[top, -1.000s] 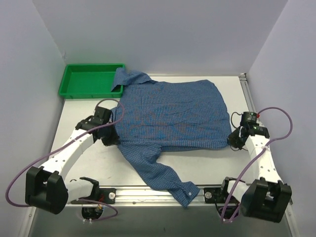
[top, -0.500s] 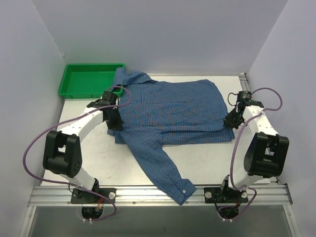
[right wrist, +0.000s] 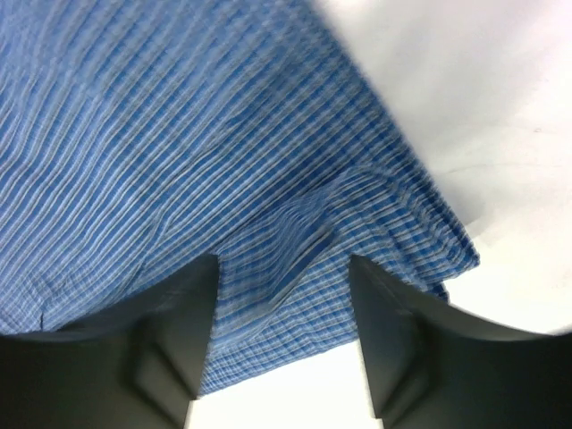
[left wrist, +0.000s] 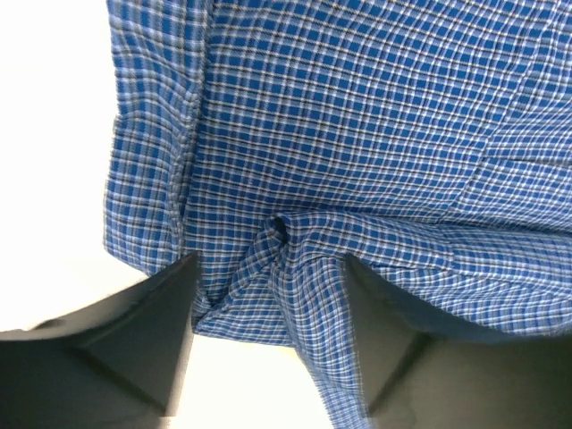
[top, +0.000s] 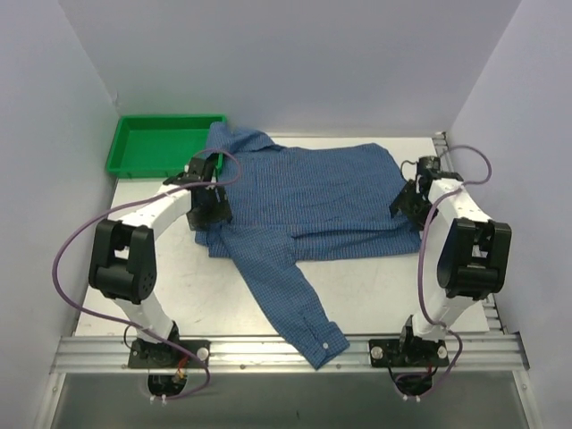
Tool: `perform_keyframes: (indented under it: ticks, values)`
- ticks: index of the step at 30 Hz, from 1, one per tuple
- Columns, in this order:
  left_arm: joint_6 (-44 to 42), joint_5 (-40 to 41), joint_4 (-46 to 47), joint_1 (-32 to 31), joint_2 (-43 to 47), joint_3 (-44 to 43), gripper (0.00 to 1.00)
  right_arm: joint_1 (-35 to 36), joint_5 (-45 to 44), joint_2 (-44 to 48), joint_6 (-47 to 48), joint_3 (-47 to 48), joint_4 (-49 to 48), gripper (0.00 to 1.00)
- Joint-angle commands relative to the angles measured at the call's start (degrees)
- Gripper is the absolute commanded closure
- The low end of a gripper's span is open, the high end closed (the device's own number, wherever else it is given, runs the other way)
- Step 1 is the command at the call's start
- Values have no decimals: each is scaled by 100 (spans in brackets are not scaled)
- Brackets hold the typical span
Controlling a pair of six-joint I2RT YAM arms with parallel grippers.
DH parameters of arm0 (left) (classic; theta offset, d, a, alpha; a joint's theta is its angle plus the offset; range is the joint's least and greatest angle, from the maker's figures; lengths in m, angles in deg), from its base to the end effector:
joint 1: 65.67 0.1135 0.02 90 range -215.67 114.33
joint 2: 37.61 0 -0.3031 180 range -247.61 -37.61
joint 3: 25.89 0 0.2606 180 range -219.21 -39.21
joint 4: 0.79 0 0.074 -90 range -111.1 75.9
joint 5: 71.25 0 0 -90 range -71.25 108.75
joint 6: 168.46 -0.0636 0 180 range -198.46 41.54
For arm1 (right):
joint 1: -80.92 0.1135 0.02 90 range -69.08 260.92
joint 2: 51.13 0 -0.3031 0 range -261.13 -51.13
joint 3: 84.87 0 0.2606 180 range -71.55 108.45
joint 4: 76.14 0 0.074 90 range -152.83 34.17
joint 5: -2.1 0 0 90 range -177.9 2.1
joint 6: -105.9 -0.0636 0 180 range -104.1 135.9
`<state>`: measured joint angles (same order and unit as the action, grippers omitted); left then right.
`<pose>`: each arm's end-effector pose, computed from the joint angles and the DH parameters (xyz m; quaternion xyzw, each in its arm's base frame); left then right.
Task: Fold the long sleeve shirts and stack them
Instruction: Fold the shirt
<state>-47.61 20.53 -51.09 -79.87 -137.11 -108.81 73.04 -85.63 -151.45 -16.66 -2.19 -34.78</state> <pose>0.3629 -0.0898 0.2116 -0.1449 0.9688 -0.0627 0.1909 0.3901 -0.0515 0.2148 0.3280 0.9059 0.0757 0.2569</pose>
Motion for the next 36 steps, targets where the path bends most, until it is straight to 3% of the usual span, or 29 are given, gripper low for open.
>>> perform_keyframes:
  ticks: [1, 2, 4, 7, 13, 19, 24, 33, 35, 36]
  values:
    - [-184, 269, 149, 31, 614, -229, 17, 558, -391, 861, 730, 183, 130, 38]
    - [-202, 314, 140, 31, 764, -203, 12, 934, -454, 1030, 872, 78, 139, 30]
    - [-255, 454, 140, 31, 1220, -107, 3, 1410, -586, 1529, 1276, -80, 165, 27]
    - [-360, 630, 96, 31, 1889, 227, 3, 2464, -578, 2153, 1594, -528, 165, 25]
    - [-457, 1210, 131, 40, 3102, 1369, 3, 5237, -438, 2552, 1990, -1240, 174, 33]
    - [-615, 1597, 332, 40, 3613, 2125, 3, 7261, -411, 2157, 1727, -1434, 131, 43]
    - [-642, 1649, 368, 189, 3596, 2170, 3, 8126, -358, 1341, 1621, -1276, 34, 44]
    - [-563, 1773, 245, 347, 3578, 2214, 3, 8320, -270, 154, 1691, -960, -46, 44]
    - [-563, 1747, 263, 356, 3552, 2214, 3, 8320, -270, 65, 1735, -942, -63, 55]
    - [-563, 1747, 263, 356, 3543, 2214, 3, 8329, -288, 56, 1744, -951, -54, 68]
